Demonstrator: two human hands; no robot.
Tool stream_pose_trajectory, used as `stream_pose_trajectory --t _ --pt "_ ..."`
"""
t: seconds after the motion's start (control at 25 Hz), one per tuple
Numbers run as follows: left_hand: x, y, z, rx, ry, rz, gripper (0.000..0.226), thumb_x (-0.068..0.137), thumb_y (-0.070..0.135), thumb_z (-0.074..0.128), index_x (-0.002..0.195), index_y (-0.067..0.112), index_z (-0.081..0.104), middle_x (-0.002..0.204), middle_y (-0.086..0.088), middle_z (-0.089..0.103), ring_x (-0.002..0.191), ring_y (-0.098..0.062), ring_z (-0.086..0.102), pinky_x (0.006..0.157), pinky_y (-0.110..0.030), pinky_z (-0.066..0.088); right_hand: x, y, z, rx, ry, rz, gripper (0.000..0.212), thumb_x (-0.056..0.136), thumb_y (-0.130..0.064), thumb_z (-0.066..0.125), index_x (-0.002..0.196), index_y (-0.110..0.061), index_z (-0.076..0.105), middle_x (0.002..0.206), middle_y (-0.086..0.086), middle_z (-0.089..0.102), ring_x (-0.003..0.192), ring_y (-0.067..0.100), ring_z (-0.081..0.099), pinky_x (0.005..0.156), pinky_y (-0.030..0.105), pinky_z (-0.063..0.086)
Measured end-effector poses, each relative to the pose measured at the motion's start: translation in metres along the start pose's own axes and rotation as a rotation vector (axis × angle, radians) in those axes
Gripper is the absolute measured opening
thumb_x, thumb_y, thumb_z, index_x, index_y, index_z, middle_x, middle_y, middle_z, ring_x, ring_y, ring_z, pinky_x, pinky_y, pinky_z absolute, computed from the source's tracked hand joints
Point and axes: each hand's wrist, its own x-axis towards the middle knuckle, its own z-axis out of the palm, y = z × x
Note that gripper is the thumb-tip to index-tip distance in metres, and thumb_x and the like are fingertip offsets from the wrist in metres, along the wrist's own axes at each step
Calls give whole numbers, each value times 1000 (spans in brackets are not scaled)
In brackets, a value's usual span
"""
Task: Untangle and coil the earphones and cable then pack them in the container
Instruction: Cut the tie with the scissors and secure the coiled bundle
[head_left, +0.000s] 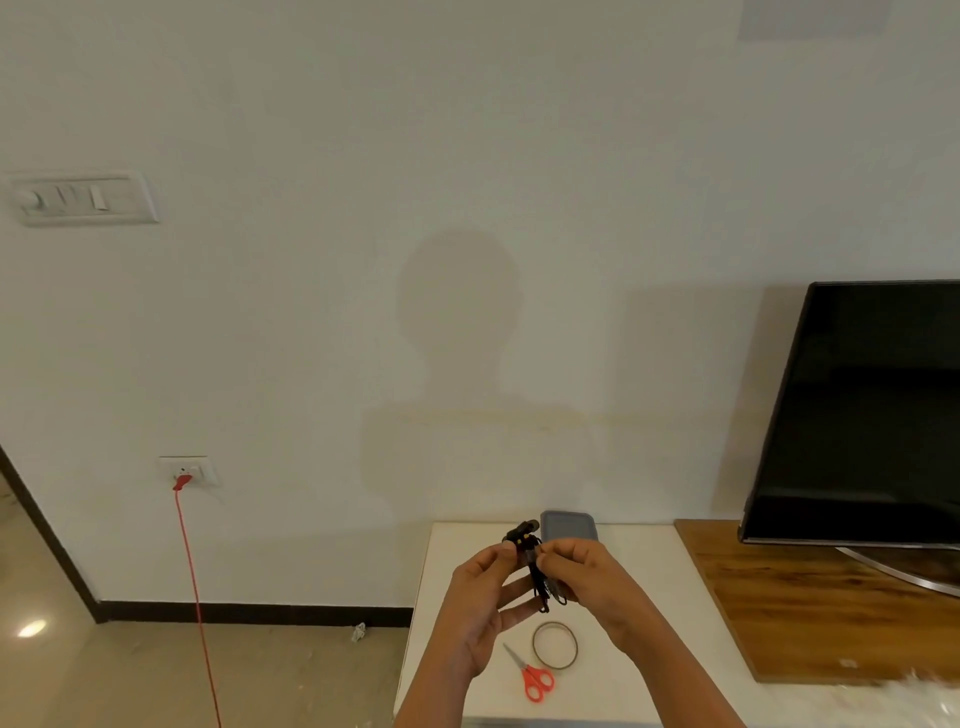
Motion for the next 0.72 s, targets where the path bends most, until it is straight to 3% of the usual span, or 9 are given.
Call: stream_pose_trajectory --t 0.2,0.4,0.56,0.72 --pt "-2 -5 3 31 77 72 15 91 7 60 101 -3 67 96 -19 75 88 -32 73 68 -35 60 0 0 1 -22 -30 30 25 96 -18 51 83 -19 72 72 -1 65 67 8 55 69 20 47" --pt "2 -7 7 -4 168 48 24 84 7 70 103 -3 60 89 -21 74 81 -30 73 70 -31 60 -1 4 2 12 -20 2 16 90 -30 62 85 -20 73 78 -4 72 78 9 64 74 20 49" --pt "5 -14 5 -130 96 -26 25 86 8 67 106 -4 58 93 -20 72 86 -26 70 80 -32 58 1 7 -2 57 -40 27 17 93 -26 59 87 -20 73 78 -2 69 77 11 60 76 22 49" --pt "7 -16 4 -145 107 -1 19 84 7 69 99 0 58 90 -18 71 82 -23 69 75 -28 58 3 12 -4 98 -58 49 18 93 -25 58 86 -20 74 77 -1 68 79 14 56 79 27 47"
